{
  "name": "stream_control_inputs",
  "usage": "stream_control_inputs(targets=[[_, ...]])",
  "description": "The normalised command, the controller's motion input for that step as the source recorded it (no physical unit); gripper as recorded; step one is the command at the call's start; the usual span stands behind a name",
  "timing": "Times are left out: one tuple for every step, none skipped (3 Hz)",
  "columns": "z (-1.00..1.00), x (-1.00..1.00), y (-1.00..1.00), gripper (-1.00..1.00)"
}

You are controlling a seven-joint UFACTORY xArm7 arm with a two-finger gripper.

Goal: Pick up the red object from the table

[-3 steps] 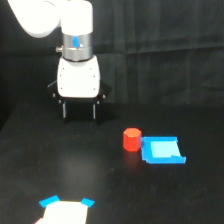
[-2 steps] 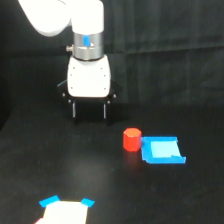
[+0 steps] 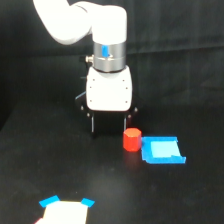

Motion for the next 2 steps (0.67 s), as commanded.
stream_control_inputs(targets=[[0.08,1.00,-0.03,0.15],[-0.76,0.84,1.00,-1.00]])
